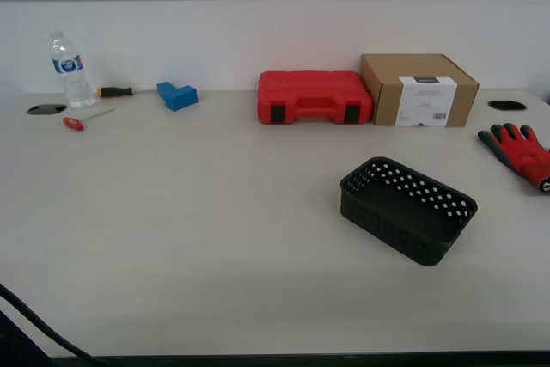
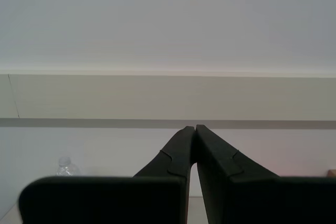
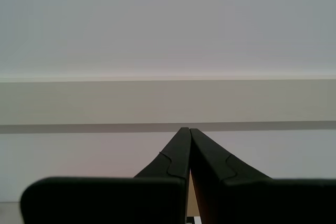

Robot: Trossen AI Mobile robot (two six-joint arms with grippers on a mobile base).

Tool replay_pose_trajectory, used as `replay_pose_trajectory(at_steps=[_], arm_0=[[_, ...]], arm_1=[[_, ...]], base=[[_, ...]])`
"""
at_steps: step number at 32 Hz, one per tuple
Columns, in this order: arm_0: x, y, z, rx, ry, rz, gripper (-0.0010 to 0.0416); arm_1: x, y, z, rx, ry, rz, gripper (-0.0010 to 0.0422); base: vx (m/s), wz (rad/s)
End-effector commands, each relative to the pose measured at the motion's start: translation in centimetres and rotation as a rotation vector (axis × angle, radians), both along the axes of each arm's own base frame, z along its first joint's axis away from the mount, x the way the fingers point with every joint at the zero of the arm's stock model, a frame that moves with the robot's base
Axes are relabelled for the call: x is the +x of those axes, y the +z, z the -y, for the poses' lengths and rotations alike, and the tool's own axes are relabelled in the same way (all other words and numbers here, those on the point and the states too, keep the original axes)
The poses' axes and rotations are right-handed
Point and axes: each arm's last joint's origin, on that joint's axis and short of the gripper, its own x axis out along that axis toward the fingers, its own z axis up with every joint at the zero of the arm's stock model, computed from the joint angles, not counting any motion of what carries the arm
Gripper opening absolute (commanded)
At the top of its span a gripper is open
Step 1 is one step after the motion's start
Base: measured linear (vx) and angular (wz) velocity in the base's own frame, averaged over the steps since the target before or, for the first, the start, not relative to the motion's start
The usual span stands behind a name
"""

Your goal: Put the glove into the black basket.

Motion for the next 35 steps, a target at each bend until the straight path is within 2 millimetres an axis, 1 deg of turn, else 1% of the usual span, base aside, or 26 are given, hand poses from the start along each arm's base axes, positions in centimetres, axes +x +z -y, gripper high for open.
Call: replay_pose_trajectory(at_steps=[1, 35], arm_0=[[0.0, 0.03, -0.02, 0.001, 0.0, 0.001, 0.0001], [0.0, 0.03, -0.02, 0.004, 0.001, 0.002, 0.0001]], arm_1=[[0.02, -0.04, -0.03, 0.0, 0.009, -0.006, 0.0], [0.01, -0.04, -0.03, 0.0, 0.009, -0.006, 0.0]], base=[[0.0, 0.0], [0.0, 0.0]])
